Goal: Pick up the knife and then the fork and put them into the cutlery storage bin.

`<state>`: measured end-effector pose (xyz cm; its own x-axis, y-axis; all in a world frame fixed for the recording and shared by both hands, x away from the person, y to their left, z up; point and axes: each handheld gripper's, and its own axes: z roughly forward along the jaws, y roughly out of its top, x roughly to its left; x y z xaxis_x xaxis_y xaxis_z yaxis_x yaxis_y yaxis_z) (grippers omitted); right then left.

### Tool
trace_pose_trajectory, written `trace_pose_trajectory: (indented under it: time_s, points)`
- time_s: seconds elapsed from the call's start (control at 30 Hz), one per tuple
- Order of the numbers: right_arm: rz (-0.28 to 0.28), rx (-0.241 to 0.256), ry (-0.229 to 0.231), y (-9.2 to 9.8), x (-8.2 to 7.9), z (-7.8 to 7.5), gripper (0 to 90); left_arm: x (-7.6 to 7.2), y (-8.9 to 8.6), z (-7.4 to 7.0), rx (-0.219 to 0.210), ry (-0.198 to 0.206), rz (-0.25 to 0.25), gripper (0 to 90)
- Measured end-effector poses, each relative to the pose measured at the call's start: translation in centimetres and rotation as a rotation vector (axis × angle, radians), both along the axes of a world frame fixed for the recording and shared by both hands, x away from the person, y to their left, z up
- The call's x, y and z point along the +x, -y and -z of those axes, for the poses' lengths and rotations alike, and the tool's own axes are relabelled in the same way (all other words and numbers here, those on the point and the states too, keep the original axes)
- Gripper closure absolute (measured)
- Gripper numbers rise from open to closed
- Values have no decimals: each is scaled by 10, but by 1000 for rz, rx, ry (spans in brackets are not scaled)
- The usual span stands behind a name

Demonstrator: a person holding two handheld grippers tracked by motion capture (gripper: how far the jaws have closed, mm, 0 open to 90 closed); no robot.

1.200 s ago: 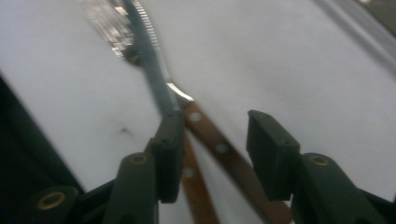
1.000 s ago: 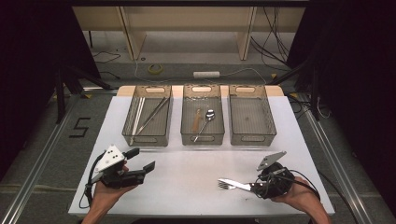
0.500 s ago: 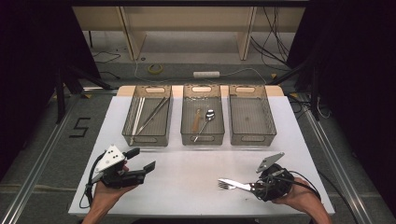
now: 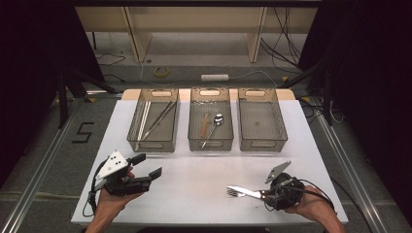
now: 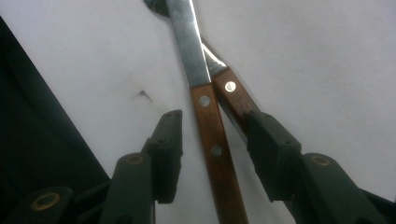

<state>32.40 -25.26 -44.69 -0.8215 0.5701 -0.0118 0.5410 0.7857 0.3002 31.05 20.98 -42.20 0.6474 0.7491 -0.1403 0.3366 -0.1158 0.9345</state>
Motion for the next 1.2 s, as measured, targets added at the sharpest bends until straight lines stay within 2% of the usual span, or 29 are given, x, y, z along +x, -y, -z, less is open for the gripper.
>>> trace_pose_trajectory:
  time_s: [0.1, 0.33, 0.57, 0.8, 1.2]
  points:
    - [-3, -14, -10, -2, -1, 2, 588, 0, 0, 0, -6, 2, 2, 209]
    - [-18, -13, -24, -3, 1, 5, 642, 0, 2, 0, -36, -5, 18, 209]
    - [-44, -57, -29, -8, 0, 8, 686, 0, 4, 1, -28, -10, 27, 207]
    - [-53, -72, -29, -11, -1, 8, 730, 0, 4, 1, -22, -10, 29, 207]
    - [-112, -91, -14, -13, -3, 8, 771, 0, 5, 1, -17, -12, 29, 207]
